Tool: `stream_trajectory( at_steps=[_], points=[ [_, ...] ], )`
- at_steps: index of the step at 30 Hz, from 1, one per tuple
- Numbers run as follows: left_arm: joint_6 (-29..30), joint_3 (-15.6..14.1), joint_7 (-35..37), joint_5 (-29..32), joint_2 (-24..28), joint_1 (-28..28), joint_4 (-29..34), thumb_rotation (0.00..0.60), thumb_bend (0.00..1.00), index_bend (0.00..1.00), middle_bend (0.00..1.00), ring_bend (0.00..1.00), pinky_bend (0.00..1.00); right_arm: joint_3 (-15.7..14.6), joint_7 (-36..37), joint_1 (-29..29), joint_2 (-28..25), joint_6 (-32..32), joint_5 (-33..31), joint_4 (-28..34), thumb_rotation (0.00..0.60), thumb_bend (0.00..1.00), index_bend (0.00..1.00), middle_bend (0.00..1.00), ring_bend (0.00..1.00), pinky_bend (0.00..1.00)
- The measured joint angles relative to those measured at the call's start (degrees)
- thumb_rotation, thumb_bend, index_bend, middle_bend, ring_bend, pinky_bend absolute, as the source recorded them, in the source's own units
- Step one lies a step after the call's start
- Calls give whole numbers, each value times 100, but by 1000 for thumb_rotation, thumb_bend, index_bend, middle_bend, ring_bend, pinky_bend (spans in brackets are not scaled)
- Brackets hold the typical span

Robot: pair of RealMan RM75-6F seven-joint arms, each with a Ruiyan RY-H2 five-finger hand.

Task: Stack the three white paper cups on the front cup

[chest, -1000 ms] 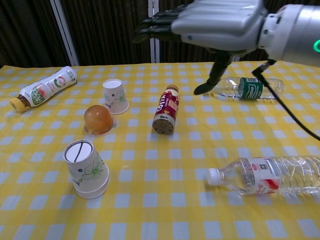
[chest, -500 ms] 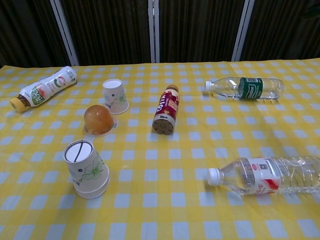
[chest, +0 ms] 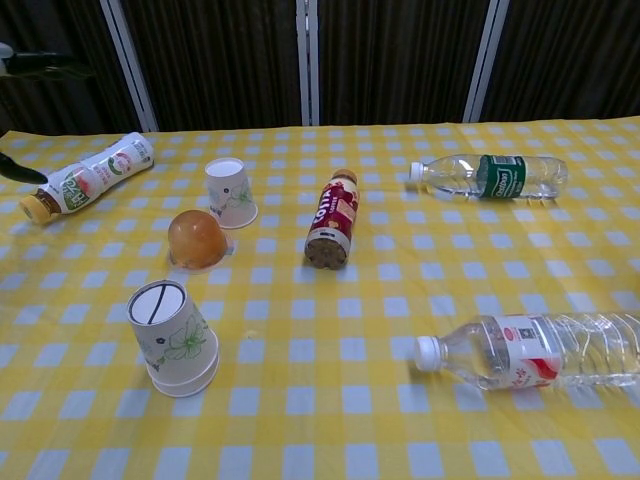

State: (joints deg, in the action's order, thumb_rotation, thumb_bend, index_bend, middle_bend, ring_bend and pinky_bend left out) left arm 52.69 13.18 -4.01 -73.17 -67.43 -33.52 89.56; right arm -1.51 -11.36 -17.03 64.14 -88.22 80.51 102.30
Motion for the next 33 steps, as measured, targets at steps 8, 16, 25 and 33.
stream_trajectory(
  at_steps=[8, 16, 25, 33],
  points=[
    [-1028, 254, -98, 211, -960, -1174, -1337, 600, 13, 76, 0, 0, 53, 216, 115, 129, -34, 88, -67, -122, 600, 0, 0, 0, 0, 0],
    [-2004, 313, 196, 455, -1956, -2040, -2787, 600, 47, 180, 58, 110, 196, 366, 362, 139, -84, 440, -246, -224, 600, 0, 0, 0, 0, 0],
    [-2017, 278, 781, 214, -2636, -2407, -3819, 600, 122, 253, 138, 211, 333, 464, 427, 188, -155, 632, -293, -197, 600, 0, 0, 0, 0, 0],
    [-2229, 163, 933, 212, -2940, -2617, -4407, 600, 132, 290, 165, 266, 429, 531, 390, 210, -118, 782, -310, -246, 600, 0, 0, 0, 0, 0]
  ],
)
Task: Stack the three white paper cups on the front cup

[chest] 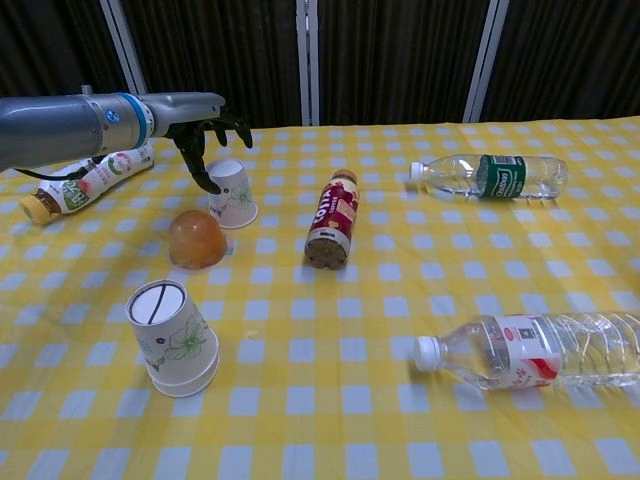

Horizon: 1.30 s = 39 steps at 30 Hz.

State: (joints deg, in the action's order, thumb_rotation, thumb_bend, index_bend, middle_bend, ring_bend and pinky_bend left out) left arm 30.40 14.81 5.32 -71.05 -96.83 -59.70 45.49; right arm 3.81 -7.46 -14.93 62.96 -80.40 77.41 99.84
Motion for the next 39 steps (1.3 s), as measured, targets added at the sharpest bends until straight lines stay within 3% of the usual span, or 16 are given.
stream_trajectory(
  at_steps=[3, 8, 16, 22, 31, 39],
  points=[
    [17, -37, 129, -37, -50, -9, -62, 600, 137, 342, 227, 336, 498, 27, -11, 20, 5, 1, 19, -3, 600, 0, 0, 0, 0, 0],
    [96, -104, 281, -152, -152, -37, -262, 600, 181, 553, 418, 499, 608, 68, -28, 48, 12, 11, 30, -10, 600, 0, 0, 0, 0, 0],
    [111, -139, 204, -147, -125, -77, -292, 600, 183, 582, 440, 516, 625, 97, -39, 77, 9, 15, 64, 1, 600, 0, 0, 0, 0, 0],
    [437, -106, 210, -195, 164, 14, 63, 600, 182, 582, 441, 516, 625, 113, -51, 119, -11, -31, 127, 44, 600, 0, 0, 0, 0, 0],
    [1255, -30, 338, -441, 1145, 341, 1398, 600, 179, 582, 441, 516, 625, 113, -96, 180, -31, -89, 240, 107, 600, 0, 0, 0, 0, 0],
    [1817, -260, 645, -1015, 2433, 838, 3304, 600, 177, 582, 441, 516, 625, 121, -273, 228, -31, -200, 342, 42, 600, 0, 0, 0, 0, 0]
  ],
)
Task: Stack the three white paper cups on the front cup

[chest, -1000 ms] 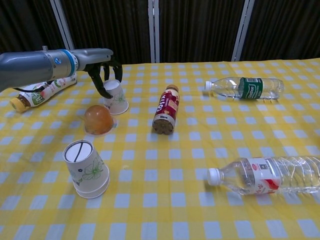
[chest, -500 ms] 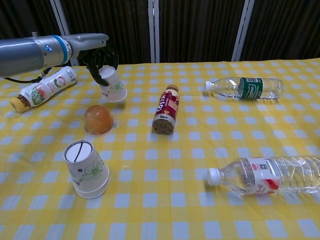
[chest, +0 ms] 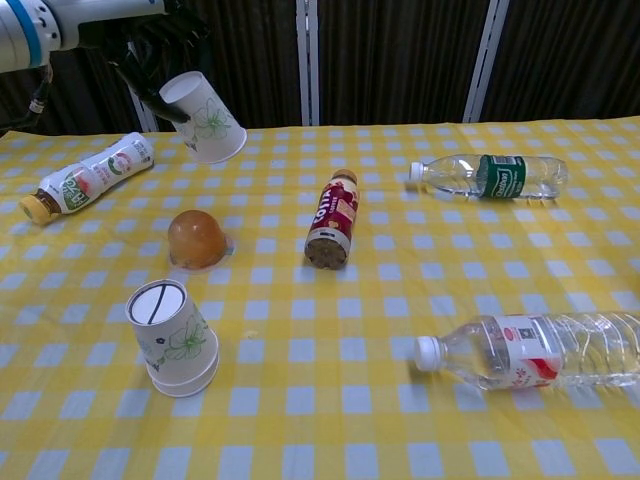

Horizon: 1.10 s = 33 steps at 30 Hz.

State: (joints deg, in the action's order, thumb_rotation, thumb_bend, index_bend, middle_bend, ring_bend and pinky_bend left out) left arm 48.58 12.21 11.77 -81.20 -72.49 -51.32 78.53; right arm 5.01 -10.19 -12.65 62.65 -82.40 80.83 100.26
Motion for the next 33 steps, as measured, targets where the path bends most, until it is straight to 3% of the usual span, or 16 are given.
stream_trajectory(
  at_steps=[5, 14, 20, 33],
  points=[
    [451, -383, 274, -792, 883, 362, 1040, 600, 177, 582, 441, 516, 625, -118, 131, -7, -65, 45, 359, -77, 600, 0, 0, 0, 0, 0],
    [933, -1079, 613, -1877, 1686, 717, 2065, 600, 177, 582, 441, 516, 625, -306, 219, 55, -48, -167, 1016, -299, 600, 0, 0, 0, 0, 0],
    [904, -1274, 491, -2240, 1911, 728, 2374, 600, 177, 582, 441, 516, 616, -313, 184, 76, -51, -169, 1083, -326, 600, 0, 0, 0, 0, 0],
    [373, -1412, -100, -2123, 1845, 625, 2690, 600, 177, 582, 441, 516, 616, -266, 186, 122, -82, -169, 1098, -310, 600, 0, 0, 0, 0, 0]
  ],
)
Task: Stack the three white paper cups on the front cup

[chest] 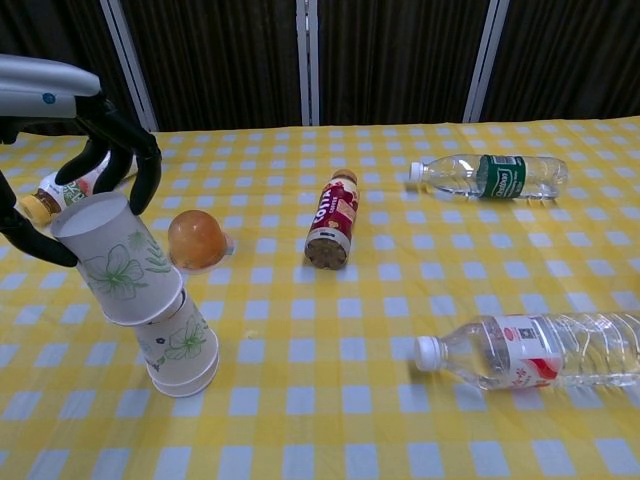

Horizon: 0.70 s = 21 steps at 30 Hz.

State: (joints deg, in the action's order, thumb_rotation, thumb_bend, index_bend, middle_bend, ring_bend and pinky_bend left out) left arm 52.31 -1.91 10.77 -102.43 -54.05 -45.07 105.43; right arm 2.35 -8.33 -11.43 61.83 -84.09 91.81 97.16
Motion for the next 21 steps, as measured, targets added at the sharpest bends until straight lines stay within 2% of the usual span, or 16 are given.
stream_trajectory(
  at_steps=[12, 16, 18, 19, 21],
  points=[
    [63, 49, -447, 75, -371, 36, -204, 600, 176, 582, 441, 516, 616, 41, -27, 19, 48, -2, 1, -24, 600, 0, 0, 0, 0, 0],
    [3, 38, -516, 107, -455, 16, -246, 600, 145, 571, 431, 514, 611, 54, -31, 23, 63, 13, -13, -34, 600, 0, 0, 0, 0, 0],
    [-32, 14, -509, 110, -498, -1, -273, 600, 99, 533, 386, 478, 590, 65, -33, 23, 65, 14, -15, -41, 600, 0, 0, 0, 0, 0],
    [-41, 3, -503, 106, -512, -8, -285, 600, 59, 472, 326, 414, 556, 63, -34, 25, 68, 15, -14, -42, 600, 0, 0, 0, 0, 0],
    [-53, -19, -479, 81, -544, -22, -317, 600, 9, 265, 161, 244, 460, 67, -34, 28, 70, 17, -13, -44, 600, 0, 0, 0, 0, 0]
  ],
)
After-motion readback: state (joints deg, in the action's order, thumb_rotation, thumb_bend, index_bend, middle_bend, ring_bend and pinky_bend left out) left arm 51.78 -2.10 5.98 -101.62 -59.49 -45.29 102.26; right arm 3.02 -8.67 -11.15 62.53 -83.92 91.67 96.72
